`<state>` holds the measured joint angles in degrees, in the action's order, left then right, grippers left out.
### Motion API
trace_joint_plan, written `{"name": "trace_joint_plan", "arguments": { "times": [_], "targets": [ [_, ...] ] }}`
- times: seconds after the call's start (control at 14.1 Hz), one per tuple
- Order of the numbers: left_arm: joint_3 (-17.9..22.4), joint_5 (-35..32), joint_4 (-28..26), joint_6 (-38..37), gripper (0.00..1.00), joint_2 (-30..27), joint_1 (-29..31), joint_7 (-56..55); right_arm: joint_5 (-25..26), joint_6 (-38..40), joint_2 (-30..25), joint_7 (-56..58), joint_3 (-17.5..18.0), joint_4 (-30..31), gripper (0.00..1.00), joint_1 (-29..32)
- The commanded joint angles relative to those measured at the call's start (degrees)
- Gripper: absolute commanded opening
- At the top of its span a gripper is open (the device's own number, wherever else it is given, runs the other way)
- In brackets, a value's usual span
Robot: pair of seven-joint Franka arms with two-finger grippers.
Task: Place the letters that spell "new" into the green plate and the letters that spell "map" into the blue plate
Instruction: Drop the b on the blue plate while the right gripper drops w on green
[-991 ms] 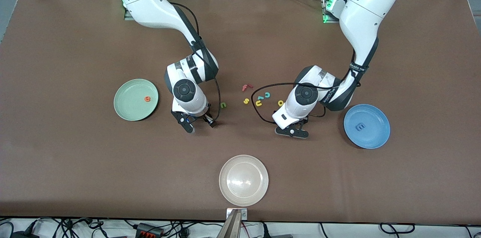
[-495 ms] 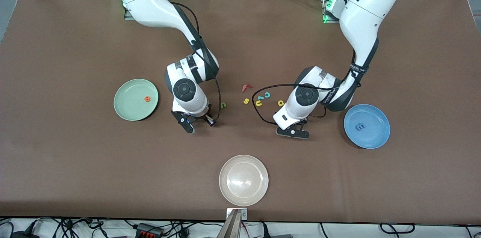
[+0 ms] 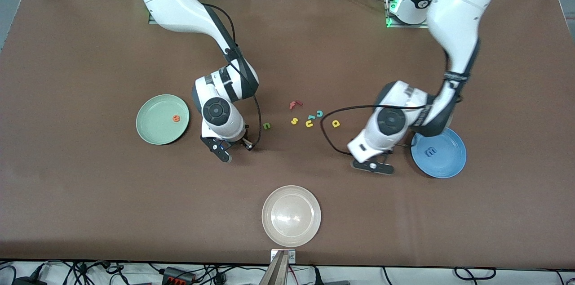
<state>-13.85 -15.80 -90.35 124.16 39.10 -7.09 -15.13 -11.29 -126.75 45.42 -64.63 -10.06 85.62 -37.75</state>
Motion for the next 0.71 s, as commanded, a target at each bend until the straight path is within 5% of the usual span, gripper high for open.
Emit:
{"name": "trace_joint_plan", "arguments": {
  "times": [0.0, 0.21, 0.57, 0.64],
  "targets": [
    [-0.5, -1.2, -1.1, -5.0, 0.08, -3.1, 6.2, 11.0, 0.1, 10.3, -5.8, 9.0, -0.4, 1.1, 0.05, 3.2],
    [-0.2, -1.3, -2.2, -7.5, 0.11, -3.7, 12.1, 15.9, 0.3, 18.4, -11.4, 20.2, -1.8, 5.9, 0.05, 7.6],
    [-0.2, -1.2, -9.0, -6.9, 0.21, -4.4, 16.1, 15.6, 0.4, 18.1, -16.9, 38.6, -11.0, 18.4, 0.05, 7.8],
    [-0.2, -1.2, -10.3, -6.8, 0.41, -5.2, 16.4, 15.6, 0.4, 17.9, -17.1, 40.7, -12.3, 19.8, 0.05, 7.8]
  ]
}}
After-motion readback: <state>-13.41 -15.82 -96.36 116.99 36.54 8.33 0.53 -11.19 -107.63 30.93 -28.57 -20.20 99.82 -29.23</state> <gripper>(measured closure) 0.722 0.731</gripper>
